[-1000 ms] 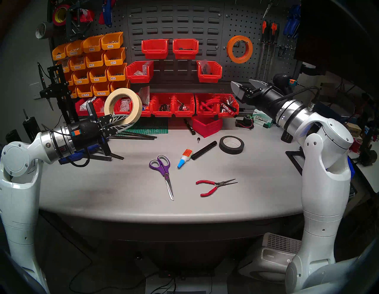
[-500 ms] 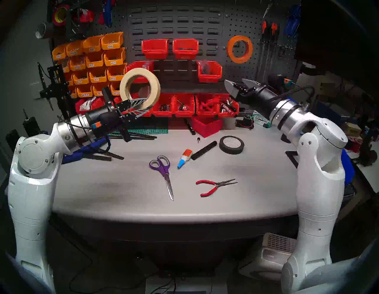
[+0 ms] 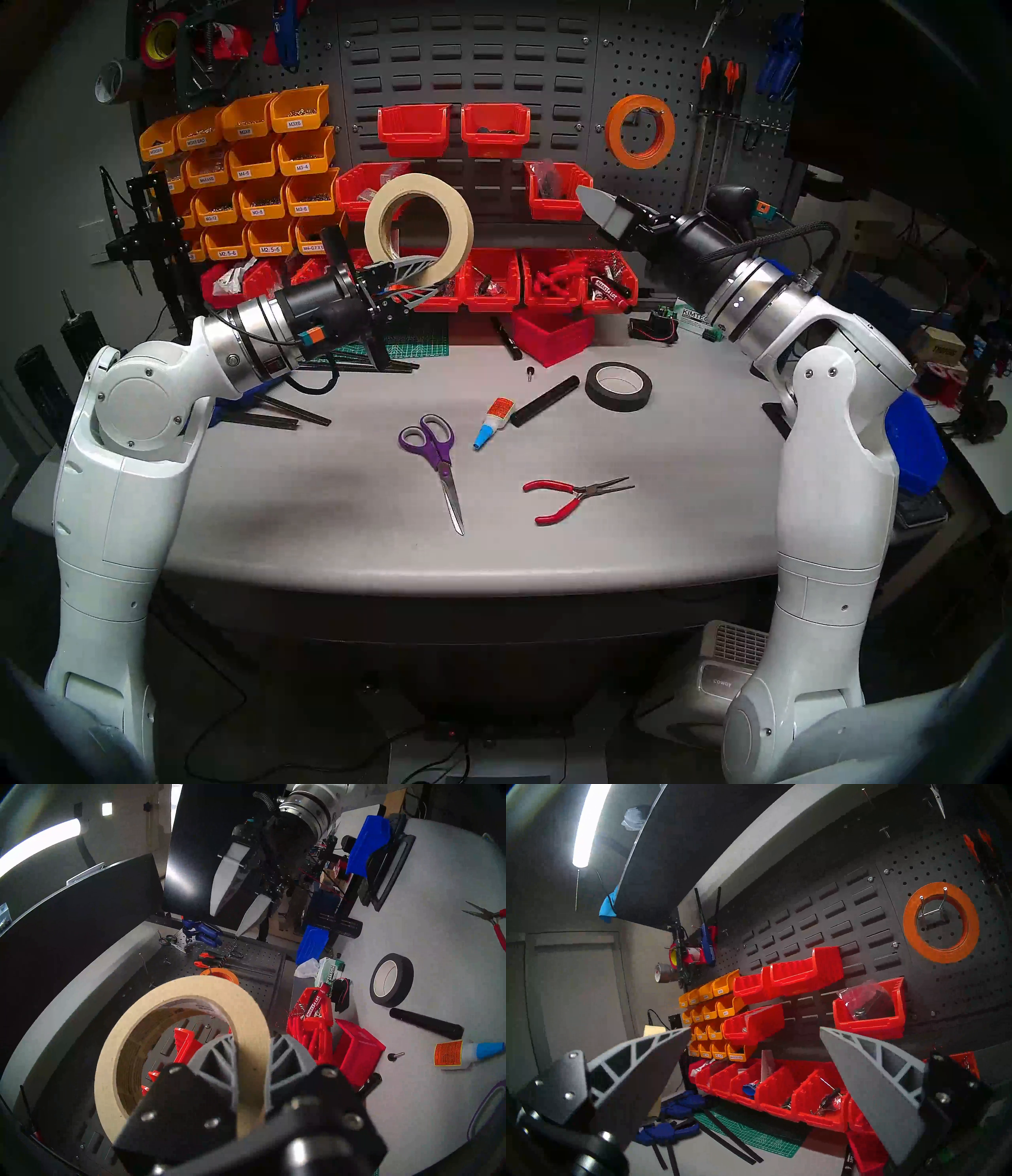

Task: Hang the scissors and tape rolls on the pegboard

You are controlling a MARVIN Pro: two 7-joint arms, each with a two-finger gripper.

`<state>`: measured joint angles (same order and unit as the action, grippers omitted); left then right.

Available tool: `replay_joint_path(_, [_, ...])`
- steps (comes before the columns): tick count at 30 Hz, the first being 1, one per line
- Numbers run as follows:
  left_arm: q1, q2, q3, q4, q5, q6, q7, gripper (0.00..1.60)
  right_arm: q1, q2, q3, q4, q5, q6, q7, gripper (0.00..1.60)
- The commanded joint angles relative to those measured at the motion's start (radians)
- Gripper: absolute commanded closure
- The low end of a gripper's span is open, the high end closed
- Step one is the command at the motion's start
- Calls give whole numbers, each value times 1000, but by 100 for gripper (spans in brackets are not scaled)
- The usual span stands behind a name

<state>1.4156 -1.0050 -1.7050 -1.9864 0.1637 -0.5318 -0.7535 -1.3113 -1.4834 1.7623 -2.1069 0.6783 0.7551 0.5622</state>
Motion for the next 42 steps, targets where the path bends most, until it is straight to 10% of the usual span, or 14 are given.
replay_joint_path(1, [-117,-26,26,20,36,-67,61,160,27,-33,4,-9,84,70,24,0])
replay_joint_path(23, [-260,-43,157,66,286,-84,32,160,38,55,-226,-107,-138,47,-43,0])
replay_joint_path(42, [-259,-45,136,65,311,-62,18,160,39,163,-345,-149,-425,-132,-119,0])
